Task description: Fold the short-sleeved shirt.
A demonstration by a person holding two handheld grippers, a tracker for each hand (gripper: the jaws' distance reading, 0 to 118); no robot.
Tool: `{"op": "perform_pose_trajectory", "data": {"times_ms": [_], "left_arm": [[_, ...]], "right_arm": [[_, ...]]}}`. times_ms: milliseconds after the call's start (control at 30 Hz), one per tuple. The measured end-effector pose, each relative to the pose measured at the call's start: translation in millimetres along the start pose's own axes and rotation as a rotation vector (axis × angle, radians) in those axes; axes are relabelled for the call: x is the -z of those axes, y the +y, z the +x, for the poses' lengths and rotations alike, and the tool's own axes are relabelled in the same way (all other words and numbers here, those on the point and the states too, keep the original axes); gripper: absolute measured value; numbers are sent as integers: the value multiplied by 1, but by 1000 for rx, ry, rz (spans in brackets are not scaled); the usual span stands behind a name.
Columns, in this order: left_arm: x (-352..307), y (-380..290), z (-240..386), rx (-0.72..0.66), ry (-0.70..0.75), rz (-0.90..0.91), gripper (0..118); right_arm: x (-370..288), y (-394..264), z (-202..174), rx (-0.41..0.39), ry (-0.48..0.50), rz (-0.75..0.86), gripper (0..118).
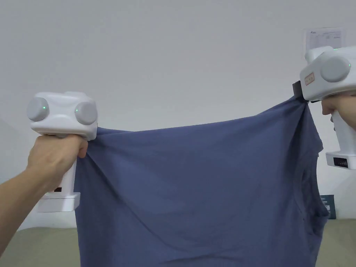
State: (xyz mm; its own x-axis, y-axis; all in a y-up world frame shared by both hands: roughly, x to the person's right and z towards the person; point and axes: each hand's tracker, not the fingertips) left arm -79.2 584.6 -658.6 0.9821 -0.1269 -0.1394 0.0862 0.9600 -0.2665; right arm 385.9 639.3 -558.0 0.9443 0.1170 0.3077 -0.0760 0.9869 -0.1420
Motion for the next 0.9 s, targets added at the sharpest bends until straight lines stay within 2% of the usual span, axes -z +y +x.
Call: {"op": "perform_pose_trajectory", "data": {"times_ms": [233,400,467,567,667,767,800,833,867,900], "left_arm": [[53,-37,8,12,13,-16,6],[94,-107,10,33,17,-109,6],[105,-141,12,50,2,-145,6],[112,-196,10,77,-53,-225,6],[105,-254,4,80,-93,-299,6],[78,-306,-12,96,-106,-354,6],[65,-324,-19,113,-114,-376,6],[49,-339,-26,122,-120,-396,6],[32,-355,-34,131,-149,-428,6],[16,-369,-40,132,-156,-442,6]], "right_arm": [[42,-46,-28,-16,-2,-21,3],[67,-113,-44,-2,27,-119,3],[75,-147,-51,-37,39,-193,3],[72,-204,-60,-35,68,-265,3],[48,-265,-62,45,101,-317,3],[1,-318,-59,53,133,-385,3],[-21,-337,-55,59,215,-407,3],[-41,-353,-53,59,205,-405,3],[-63,-368,-52,27,204,-456,3],[-88,-382,-49,52,219,-446,3]]}}
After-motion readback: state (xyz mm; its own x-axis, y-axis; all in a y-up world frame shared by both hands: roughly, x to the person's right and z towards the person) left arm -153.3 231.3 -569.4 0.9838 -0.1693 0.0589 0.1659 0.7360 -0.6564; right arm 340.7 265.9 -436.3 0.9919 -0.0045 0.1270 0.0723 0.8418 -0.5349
